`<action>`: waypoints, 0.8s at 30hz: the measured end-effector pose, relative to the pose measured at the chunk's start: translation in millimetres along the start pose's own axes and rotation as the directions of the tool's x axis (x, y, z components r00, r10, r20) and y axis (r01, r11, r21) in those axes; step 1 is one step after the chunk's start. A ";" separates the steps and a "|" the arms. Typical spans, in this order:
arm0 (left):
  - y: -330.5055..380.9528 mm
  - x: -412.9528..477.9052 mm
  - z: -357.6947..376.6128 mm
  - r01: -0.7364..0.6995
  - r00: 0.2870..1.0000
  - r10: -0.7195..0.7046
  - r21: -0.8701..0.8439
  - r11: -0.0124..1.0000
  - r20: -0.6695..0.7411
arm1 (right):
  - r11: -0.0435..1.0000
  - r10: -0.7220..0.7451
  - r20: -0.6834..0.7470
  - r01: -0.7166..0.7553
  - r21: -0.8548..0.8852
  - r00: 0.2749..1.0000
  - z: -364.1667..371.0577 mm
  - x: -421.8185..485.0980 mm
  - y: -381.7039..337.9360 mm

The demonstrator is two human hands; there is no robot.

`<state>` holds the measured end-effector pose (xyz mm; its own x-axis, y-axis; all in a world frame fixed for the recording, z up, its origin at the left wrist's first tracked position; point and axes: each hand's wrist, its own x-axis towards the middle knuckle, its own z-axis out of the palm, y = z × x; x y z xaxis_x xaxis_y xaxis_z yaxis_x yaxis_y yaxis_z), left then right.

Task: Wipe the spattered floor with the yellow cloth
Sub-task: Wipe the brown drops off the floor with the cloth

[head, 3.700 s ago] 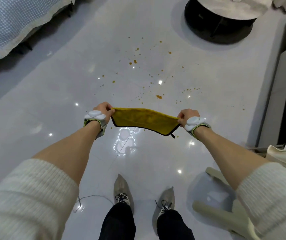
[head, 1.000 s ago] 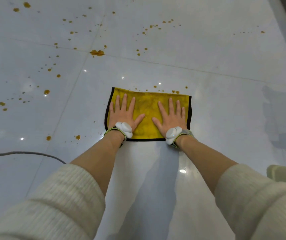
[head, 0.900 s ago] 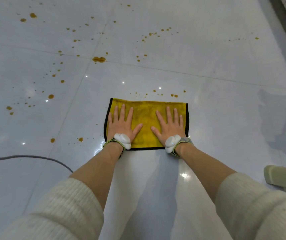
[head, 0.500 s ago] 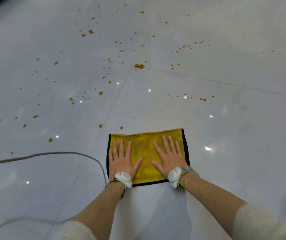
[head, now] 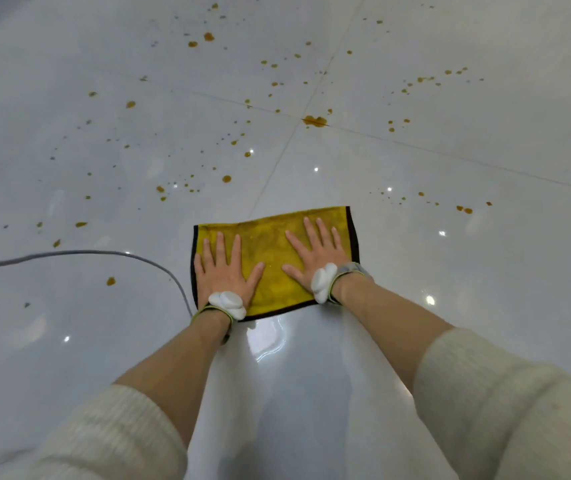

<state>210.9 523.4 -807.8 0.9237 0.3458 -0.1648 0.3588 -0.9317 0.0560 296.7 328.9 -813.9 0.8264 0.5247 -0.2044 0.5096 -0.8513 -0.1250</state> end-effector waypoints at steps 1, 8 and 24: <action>-4.5 12.5 -1.8 -0.003 1.000 0.003 0.001 1.000 0.000 | 1.000 0.002 0.000 -0.002 -0.001 1.000 -0.1 14.2 -0.9; -16.1 32.0 -2.1 -0.001 1.000 0.001 -0.026 1.000 0.001 | 1.000 -0.015 -0.029 0.014 -0.011 0.999 -0.2 34.2 -3.5; -12.8 -127.0 11.1 -0.014 0.997 0.017 -0.046 0.999 0.080 | 0.996 -0.090 0.021 0.090 0.002 0.996 12.2 -142.4 -37.1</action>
<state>87.5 490.3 -798.5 0.9160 0.3196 -0.2423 0.3520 -0.9303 0.1036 157.2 285.8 -792.0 0.7719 0.5991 -0.2126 0.5815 -0.8006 -0.1449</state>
